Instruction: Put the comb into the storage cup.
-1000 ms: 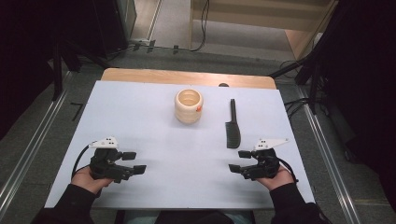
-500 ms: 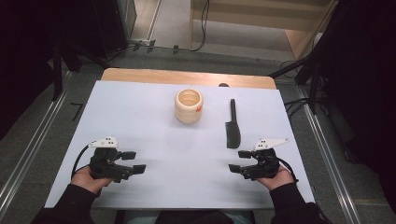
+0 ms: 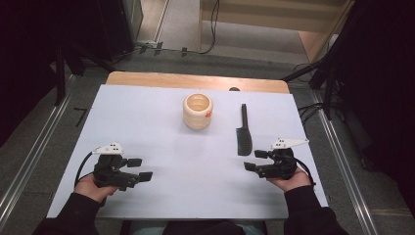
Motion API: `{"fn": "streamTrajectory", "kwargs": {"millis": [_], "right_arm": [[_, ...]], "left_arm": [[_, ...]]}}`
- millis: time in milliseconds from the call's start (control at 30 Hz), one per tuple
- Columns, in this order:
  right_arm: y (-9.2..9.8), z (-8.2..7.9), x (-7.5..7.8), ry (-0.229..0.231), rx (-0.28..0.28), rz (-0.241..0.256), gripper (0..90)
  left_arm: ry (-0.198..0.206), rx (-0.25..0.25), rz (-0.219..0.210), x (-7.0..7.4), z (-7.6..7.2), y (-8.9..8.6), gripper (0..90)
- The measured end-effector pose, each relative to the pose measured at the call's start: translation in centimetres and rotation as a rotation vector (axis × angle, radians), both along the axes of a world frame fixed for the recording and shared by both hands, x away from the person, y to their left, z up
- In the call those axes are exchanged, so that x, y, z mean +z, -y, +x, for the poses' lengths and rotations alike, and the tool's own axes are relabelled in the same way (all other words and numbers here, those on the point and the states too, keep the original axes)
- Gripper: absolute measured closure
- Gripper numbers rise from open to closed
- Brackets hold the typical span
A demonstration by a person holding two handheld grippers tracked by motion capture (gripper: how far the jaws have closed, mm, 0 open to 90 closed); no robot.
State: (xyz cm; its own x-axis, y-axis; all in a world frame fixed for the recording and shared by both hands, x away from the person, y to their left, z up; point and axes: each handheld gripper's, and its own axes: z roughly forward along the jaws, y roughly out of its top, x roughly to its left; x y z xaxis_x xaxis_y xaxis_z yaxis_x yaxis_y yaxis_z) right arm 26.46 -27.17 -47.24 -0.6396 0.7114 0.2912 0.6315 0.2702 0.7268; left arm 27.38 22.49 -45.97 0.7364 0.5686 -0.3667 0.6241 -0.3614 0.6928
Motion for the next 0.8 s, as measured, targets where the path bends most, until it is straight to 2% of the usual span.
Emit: {"fn": "streamTrajectory", "kwargs": {"millis": [467, 800], "right_arm": [[0.7, 2.8, 1.0, 0.047, -0.030, -0.006, 30.2], [0.4, 4.7, 1.3, 0.041, -0.033, -0.006, 30.1]], "left_arm": [[0.006, 0.006, 0.001, -0.1, 0.1, -0.1, 23.4], [0.003, 0.006, 0.002, -0.1, 0.2, -0.1, 23.4]]}}
